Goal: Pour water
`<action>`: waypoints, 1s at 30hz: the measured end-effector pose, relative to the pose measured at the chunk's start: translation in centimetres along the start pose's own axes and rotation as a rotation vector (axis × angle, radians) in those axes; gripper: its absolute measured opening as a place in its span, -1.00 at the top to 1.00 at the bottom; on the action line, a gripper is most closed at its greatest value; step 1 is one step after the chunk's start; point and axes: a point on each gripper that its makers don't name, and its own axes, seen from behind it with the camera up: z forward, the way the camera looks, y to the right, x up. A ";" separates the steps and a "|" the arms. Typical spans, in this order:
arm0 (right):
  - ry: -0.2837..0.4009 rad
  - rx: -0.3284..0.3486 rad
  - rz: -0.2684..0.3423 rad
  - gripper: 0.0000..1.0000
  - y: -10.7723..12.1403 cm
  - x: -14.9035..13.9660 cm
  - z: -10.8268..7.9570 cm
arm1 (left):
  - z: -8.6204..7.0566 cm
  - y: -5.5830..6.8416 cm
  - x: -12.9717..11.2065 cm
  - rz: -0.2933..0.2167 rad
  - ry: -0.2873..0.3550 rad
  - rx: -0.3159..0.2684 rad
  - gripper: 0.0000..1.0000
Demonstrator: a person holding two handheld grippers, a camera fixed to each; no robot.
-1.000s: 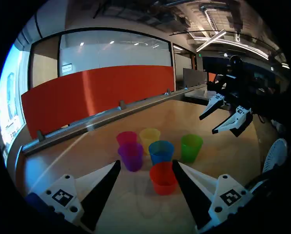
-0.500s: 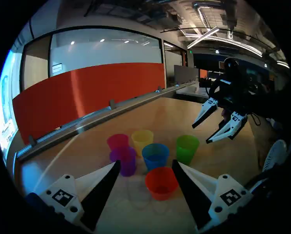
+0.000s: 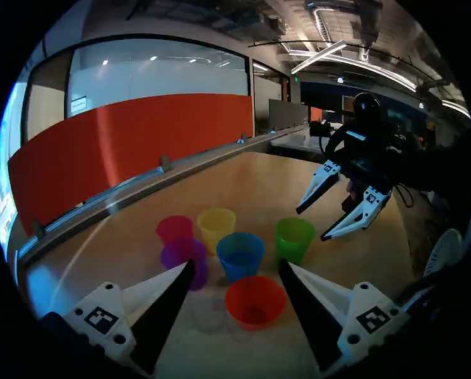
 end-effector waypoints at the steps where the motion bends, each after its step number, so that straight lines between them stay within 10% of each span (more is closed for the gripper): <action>1: -0.001 0.000 -0.001 -1.00 0.0 0.0 0.1 | 0.1 -0.1 0.0 0.000 0.000 -0.001 -0.96; 30: -0.007 0.017 0.011 -0.86 0.0 -0.3 4.2 | 0.8 0.3 -0.4 0.011 -0.011 -0.020 -0.96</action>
